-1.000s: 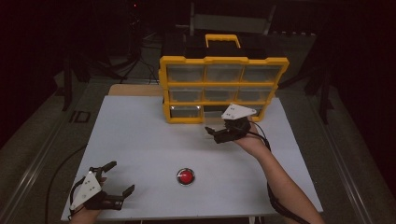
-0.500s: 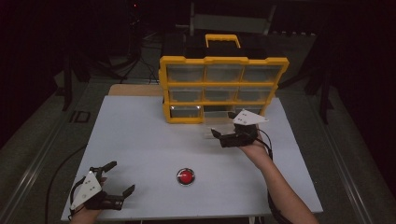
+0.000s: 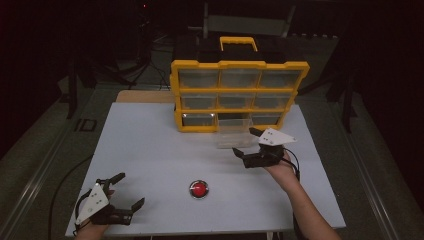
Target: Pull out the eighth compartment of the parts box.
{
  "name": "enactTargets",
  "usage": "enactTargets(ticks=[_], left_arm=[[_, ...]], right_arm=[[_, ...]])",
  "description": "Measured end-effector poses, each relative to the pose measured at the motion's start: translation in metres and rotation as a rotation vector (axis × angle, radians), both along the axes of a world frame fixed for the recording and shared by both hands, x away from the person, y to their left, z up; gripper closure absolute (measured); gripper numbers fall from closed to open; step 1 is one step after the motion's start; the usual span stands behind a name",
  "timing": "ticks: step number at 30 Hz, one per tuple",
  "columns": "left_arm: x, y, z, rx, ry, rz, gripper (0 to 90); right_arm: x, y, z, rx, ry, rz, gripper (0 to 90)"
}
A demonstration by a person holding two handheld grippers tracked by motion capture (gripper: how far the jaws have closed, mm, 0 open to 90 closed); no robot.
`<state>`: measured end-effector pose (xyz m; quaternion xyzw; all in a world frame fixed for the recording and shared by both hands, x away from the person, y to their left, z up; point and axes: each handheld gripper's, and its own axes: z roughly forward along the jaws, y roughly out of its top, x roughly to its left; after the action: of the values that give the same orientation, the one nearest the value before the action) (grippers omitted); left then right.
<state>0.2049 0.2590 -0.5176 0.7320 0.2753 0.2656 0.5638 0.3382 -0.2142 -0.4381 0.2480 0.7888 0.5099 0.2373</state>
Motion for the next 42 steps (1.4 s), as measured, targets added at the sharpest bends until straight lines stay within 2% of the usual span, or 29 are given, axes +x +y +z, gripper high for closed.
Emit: enactTargets(ticks=[2,5,6,9,14,18,22,26,31,35,42], left_arm=[[0.000,0.000,0.000,0.002,0.001,0.000,0.0],[0.000,0.000,0.000,0.001,0.000,0.000,0.0],[0.000,0.000,0.000,-0.001,0.001,0.001,0.0],[0.000,0.000,0.000,-0.001,0.002,-0.001,0.0],[0.000,0.000,0.000,-0.002,0.001,0.000,0.0],[-0.001,-0.001,0.001,-0.002,0.001,-0.001,0.0],[-0.001,-0.001,0.000,0.000,0.001,-0.001,0.0],[-0.001,-0.001,0.001,0.003,0.001,-0.001,0.0],[-0.001,-0.001,0.001,0.002,0.001,-0.001,0.0],[-0.001,-0.001,0.001,0.002,0.002,-0.001,0.0],[-0.001,-0.001,0.001,0.002,0.001,-0.002,0.0]], right_arm=[[-0.005,-0.002,-0.001,-0.006,-0.007,0.007,9.1],[-0.009,-0.005,-0.004,0.004,0.009,0.008,9.9],[-0.011,-0.007,-0.005,0.008,0.010,0.008,14.1],[-0.016,-0.010,-0.007,0.001,0.001,0.002,12.8],[-0.025,-0.017,-0.011,0.033,0.008,-0.006,14.6],[-0.030,-0.023,-0.014,0.033,0.014,0.015,16.0],[-0.037,-0.027,-0.018,0.012,-0.004,0.001,15.9],[-0.044,-0.032,-0.025,0.019,-0.005,-0.023,14.0],[-0.051,-0.040,-0.035,0.050,0.005,-0.032,13.0],[-0.055,-0.044,-0.041,0.036,0.005,-0.029,12.9],[-0.064,-0.059,-0.053,0.050,0.011,-0.048,12.7]])
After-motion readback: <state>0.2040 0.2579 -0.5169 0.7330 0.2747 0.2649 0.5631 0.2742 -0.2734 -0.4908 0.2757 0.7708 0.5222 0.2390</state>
